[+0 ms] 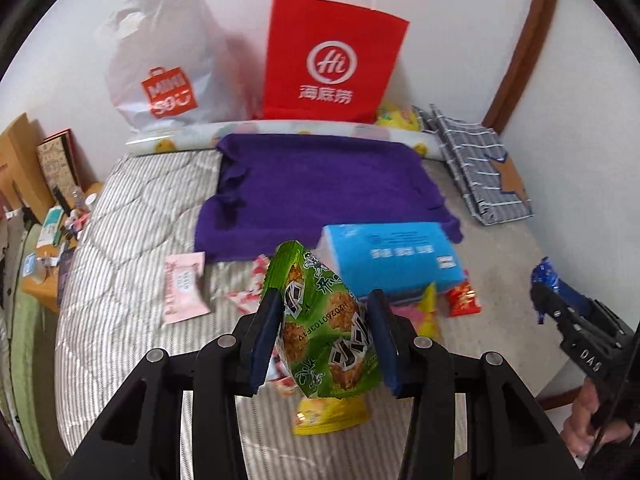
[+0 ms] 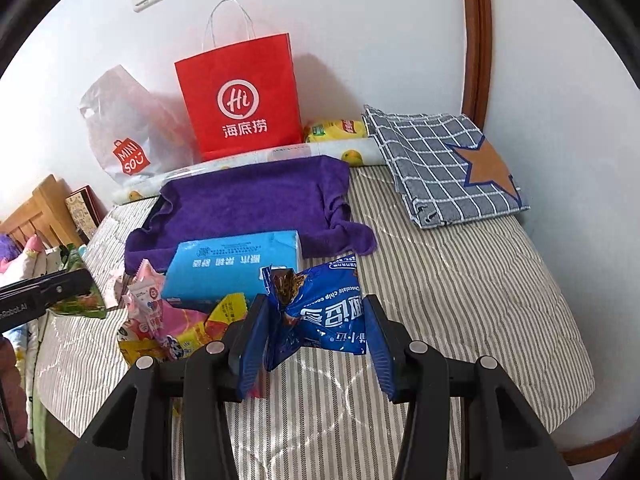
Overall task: Organize snacks
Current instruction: 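Carry both packets over the purple towel with both grippers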
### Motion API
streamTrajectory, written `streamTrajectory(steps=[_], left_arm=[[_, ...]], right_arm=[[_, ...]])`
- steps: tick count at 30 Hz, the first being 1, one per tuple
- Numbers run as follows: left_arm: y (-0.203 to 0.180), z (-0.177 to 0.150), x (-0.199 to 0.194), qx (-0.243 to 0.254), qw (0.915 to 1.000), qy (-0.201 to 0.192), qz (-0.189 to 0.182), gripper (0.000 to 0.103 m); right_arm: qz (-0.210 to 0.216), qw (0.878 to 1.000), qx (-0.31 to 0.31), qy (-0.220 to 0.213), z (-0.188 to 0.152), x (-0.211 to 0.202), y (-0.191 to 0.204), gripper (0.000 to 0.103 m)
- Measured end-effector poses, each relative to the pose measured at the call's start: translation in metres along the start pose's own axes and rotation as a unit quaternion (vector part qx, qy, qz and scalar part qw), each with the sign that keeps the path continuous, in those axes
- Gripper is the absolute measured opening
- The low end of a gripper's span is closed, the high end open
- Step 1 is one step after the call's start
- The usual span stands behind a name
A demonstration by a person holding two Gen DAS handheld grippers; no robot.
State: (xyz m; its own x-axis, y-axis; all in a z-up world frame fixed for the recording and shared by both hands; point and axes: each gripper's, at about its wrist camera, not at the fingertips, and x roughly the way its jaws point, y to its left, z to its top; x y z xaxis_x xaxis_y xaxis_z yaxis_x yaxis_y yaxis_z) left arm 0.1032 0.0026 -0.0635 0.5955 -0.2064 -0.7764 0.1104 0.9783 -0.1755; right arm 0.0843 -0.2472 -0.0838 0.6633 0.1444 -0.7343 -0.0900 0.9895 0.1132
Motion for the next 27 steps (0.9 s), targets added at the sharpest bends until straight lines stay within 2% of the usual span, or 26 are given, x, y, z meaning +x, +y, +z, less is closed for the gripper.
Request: streamTrajectory(steps=[12, 17, 20, 27], left_arm=[[-0.021, 0.038, 0.011, 0.007, 0.9995, -0.005, -0.032, 0.044], [-0.022, 0.056, 0.020, 0.010, 0.9993, -0.007, -0.035, 0.044], [-0.021, 0.067, 0.024, 0.012, 0.9992, -0.008, -0.037, 0.038], [-0.013, 0.095, 0.041, 0.025, 0.9987, -0.009, -0.044, 0.034]], right_arm=[[0.012, 1.000, -0.017, -0.010, 0.038, 0.013, 0.014, 0.045], [0.017, 1.000, -0.019, -0.014, 0.056, 0.025, 0.019, 0.045], [0.020, 1.000, -0.017, -0.016, 0.068, 0.034, 0.022, 0.045], [0.017, 0.999, -0.021, -0.021, 0.090, 0.054, 0.027, 0.045]])
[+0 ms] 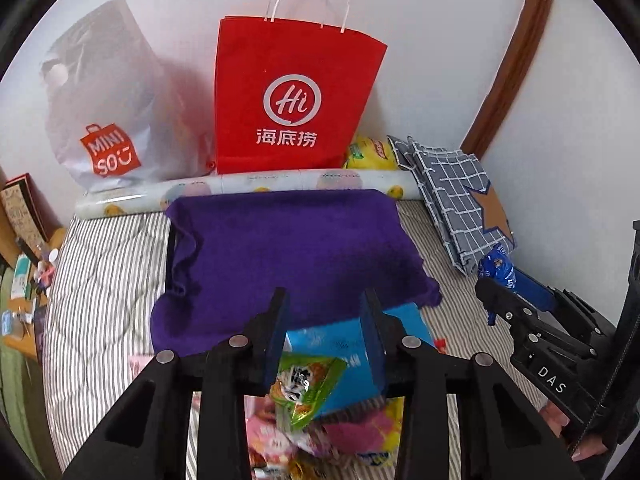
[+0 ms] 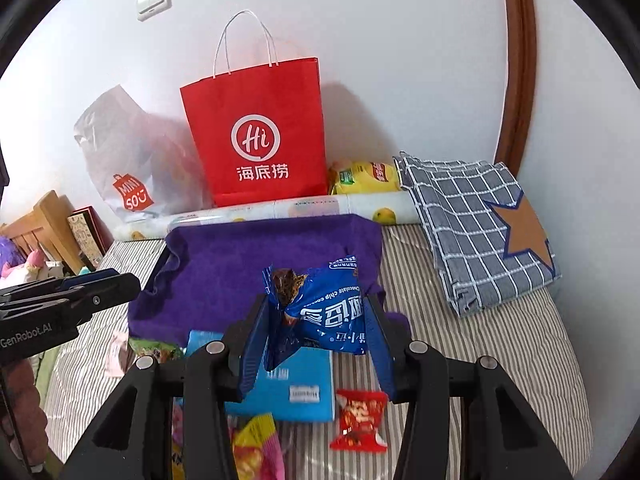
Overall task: Organize snacks
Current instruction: 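Carry both packets over the purple towel with both grippers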
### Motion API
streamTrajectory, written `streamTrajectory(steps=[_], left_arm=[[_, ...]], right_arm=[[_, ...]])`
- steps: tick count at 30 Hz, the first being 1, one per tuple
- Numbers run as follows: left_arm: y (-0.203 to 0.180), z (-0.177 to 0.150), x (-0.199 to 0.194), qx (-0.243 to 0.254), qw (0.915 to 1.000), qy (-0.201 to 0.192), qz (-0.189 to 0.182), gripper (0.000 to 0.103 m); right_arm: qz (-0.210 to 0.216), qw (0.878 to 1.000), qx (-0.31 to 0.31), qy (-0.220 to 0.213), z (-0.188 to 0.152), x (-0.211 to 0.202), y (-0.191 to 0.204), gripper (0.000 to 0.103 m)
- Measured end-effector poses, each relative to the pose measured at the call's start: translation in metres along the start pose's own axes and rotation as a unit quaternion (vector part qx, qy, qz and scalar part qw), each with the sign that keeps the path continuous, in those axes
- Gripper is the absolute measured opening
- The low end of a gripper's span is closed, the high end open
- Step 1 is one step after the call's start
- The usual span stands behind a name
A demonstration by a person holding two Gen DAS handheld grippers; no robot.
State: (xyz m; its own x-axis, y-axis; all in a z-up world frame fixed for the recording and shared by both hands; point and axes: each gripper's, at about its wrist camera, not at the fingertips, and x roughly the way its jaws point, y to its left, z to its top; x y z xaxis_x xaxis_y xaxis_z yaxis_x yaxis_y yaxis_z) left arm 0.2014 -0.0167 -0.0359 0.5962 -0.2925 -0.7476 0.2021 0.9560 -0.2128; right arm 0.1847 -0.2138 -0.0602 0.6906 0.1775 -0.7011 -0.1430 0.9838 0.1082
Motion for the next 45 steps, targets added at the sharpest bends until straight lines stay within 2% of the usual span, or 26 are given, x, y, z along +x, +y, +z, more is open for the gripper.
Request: streamTrajectory(steps=[5, 9, 14, 17, 21, 24, 29, 31, 33, 35, 38, 40, 41, 45], left_arm=[[0.018, 0.000, 0.012, -0.009, 0.9999, 0.011, 0.003, 0.036], [0.047, -0.006, 0.014, -0.042, 0.9988, 0.017, 0.020, 0.058], [0.079, -0.015, 0.006, -0.075, 0.9961, 0.013, 0.043, 0.072], [0.082, -0.021, 0.012, -0.074, 0.9959, 0.023, 0.045, 0.074], [0.073, -0.029, 0.029, -0.072, 0.9961, 0.049, 0.012, 0.079], [0.060, -0.035, 0.038, -0.053, 0.9969, 0.058, 0.010, 0.084], [0.052, -0.045, 0.061, -0.040, 0.9948, 0.085, 0.039, 0.084], [0.058, -0.047, 0.068, -0.047, 0.9939, 0.091, 0.040, 0.079], [0.064, -0.050, 0.073, -0.059, 0.9924, 0.101, 0.037, 0.056], [0.069, -0.052, 0.075, -0.064, 0.9914, 0.109, 0.033, 0.045], [0.068, -0.052, 0.074, -0.059, 0.9917, 0.110, 0.033, 0.046], [0.065, -0.053, 0.076, -0.051, 0.9913, 0.112, 0.048, 0.054], [0.063, -0.053, 0.079, -0.047, 0.9904, 0.115, 0.060, 0.062], [0.060, -0.055, 0.092, -0.042, 0.9888, 0.127, 0.065, 0.062]], right_arm=[[-0.008, 1.000, 0.002, 0.014, -0.001, 0.015, -0.003, 0.045], [-0.012, 1.000, 0.007, 0.024, -0.008, 0.021, -0.007, 0.045], [-0.008, 0.999, 0.013, 0.030, -0.013, 0.025, -0.007, 0.045], [-0.008, 0.999, 0.013, 0.036, -0.015, 0.030, -0.005, 0.045], [-0.009, 0.999, 0.011, 0.044, -0.018, 0.037, -0.003, 0.045], [-0.013, 0.999, 0.008, 0.049, -0.023, 0.041, -0.003, 0.045], [-0.020, 0.998, 0.011, 0.061, -0.029, 0.048, -0.009, 0.045], [-0.023, 0.998, 0.011, 0.063, -0.031, 0.050, -0.011, 0.045], [-0.024, 0.997, 0.013, 0.066, -0.032, 0.053, -0.013, 0.045], [-0.024, 0.997, 0.014, 0.067, -0.033, 0.054, -0.014, 0.045], [-0.023, 0.997, 0.015, 0.069, -0.033, 0.058, -0.014, 0.045], [-0.022, 0.997, 0.015, 0.070, -0.033, 0.059, -0.014, 0.045], [-0.021, 0.997, 0.015, 0.070, -0.033, 0.059, -0.014, 0.045], [-0.021, 0.997, 0.012, 0.073, -0.035, 0.061, -0.013, 0.045]])
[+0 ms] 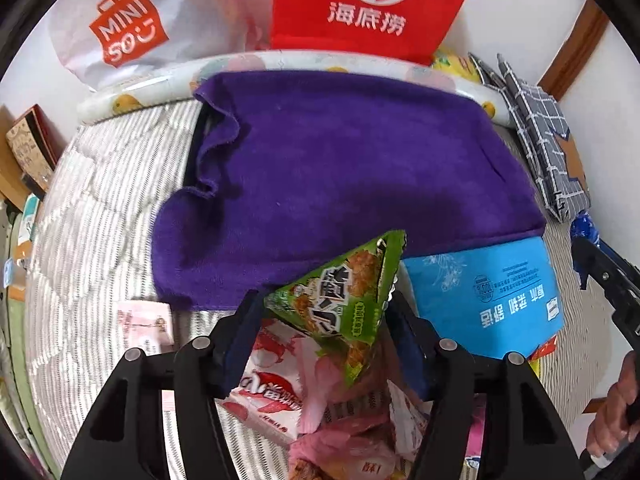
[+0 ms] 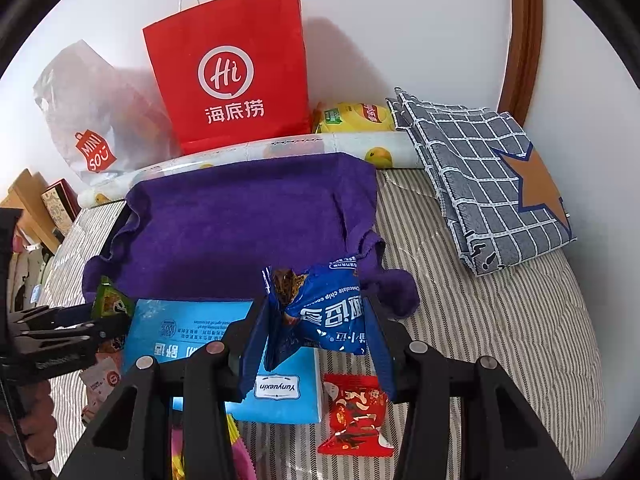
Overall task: Organize snacks
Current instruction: 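Carry both packets over the purple towel with both grippers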
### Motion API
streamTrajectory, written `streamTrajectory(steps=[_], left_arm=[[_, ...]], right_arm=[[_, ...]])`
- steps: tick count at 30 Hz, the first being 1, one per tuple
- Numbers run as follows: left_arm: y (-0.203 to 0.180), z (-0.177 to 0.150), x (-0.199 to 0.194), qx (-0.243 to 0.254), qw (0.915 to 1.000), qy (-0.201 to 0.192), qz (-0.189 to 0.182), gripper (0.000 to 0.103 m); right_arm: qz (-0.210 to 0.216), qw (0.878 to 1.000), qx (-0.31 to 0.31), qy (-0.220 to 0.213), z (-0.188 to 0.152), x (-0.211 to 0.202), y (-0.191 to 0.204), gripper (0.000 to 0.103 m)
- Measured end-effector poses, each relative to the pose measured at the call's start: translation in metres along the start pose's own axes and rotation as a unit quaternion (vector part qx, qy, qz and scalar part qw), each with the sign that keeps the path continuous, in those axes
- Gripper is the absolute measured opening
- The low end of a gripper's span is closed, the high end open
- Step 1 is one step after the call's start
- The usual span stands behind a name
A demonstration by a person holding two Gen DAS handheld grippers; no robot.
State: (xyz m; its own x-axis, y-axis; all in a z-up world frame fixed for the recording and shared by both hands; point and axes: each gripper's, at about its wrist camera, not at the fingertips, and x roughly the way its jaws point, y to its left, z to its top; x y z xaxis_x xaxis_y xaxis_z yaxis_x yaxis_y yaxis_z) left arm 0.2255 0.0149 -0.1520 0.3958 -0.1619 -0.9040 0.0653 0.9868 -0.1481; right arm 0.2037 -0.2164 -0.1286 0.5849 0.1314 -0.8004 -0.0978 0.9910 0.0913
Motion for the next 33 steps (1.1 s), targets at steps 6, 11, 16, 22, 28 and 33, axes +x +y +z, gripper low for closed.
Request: streamTrajectory(steps=[6, 11, 16, 22, 28, 33], left_arm=[[0.000, -0.001, -0.002, 0.008, 1.0000, 0.000, 0.002, 0.037], [0.004, -0.003, -0.029, 0.003, 0.9996, -0.028, 0.001, 0.036], [-0.002, -0.005, -0.062, 0.005, 0.9984, -0.055, -0.015, 0.036], [-0.024, -0.003, -0.088, 0.014, 0.9958, -0.078, -0.045, 0.036], [-0.040, 0.009, -0.097, 0.026, 0.9936, -0.092, -0.061, 0.036], [-0.040, 0.028, -0.093, 0.029, 0.9929, -0.098, -0.060, 0.036]], right_arm=[[-0.003, 1.000, 0.002, 0.000, -0.002, -0.002, -0.003, 0.045], [-0.001, 1.000, 0.004, -0.009, -0.002, -0.012, -0.002, 0.045], [0.003, 1.000, 0.006, -0.029, -0.003, -0.035, -0.004, 0.045], [0.003, 0.999, 0.004, -0.050, 0.000, -0.059, -0.010, 0.045], [0.005, 0.998, -0.001, -0.059, 0.014, -0.062, -0.014, 0.045], [0.010, 0.998, -0.008, -0.061, 0.029, -0.048, -0.013, 0.045]])
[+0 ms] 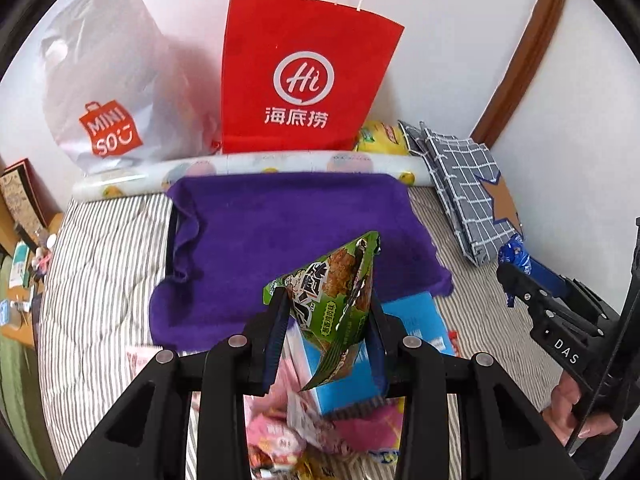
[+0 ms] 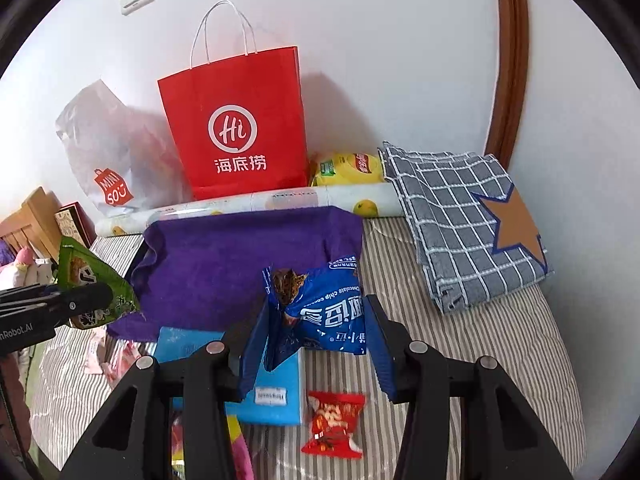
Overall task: Organize snacks
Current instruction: 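Carry both packets over the purple towel with both grippers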
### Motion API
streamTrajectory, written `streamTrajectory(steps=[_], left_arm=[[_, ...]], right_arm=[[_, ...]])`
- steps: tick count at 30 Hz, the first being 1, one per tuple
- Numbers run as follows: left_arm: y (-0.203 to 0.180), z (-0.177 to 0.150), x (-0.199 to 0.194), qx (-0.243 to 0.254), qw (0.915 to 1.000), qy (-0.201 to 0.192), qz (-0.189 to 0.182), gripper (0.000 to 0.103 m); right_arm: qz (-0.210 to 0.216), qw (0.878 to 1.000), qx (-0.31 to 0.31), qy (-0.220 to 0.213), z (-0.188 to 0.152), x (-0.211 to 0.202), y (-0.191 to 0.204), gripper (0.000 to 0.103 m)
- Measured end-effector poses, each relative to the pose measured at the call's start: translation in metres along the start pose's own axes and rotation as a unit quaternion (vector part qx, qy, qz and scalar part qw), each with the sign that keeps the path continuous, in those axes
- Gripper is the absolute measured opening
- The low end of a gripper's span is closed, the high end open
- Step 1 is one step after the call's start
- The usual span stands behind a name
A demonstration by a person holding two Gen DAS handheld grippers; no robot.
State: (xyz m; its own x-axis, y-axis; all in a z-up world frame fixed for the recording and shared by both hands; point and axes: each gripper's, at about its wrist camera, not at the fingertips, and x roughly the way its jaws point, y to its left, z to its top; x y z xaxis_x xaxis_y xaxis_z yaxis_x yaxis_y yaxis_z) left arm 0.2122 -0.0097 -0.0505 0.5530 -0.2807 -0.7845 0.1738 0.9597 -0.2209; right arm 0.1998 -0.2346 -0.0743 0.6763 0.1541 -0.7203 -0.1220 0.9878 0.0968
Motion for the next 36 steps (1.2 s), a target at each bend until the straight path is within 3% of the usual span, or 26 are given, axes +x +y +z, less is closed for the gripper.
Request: streamTrajectory(steps=[13, 25, 36], left_arm=[[0.049, 0.038, 0.050, -0.011, 0.9998, 0.004, 0.017, 0.036], [0.083, 0.061, 0.106, -0.023, 0.9991, 0.022, 0.028, 0.036], [0.094, 0.062, 0.147, -0.030, 0.9980, 0.050, 0.026, 0.037]], right_arm=[[0.005, 0.999, -0.026, 0.026, 0.031, 0.086, 0.017, 0.045], [0.021, 0.996, -0.036, 0.076, 0.041, 0.167, 0.005, 0.045], [0.046, 0.992, -0.029, 0.114, 0.041, 0.198, -0.005, 0.045]])
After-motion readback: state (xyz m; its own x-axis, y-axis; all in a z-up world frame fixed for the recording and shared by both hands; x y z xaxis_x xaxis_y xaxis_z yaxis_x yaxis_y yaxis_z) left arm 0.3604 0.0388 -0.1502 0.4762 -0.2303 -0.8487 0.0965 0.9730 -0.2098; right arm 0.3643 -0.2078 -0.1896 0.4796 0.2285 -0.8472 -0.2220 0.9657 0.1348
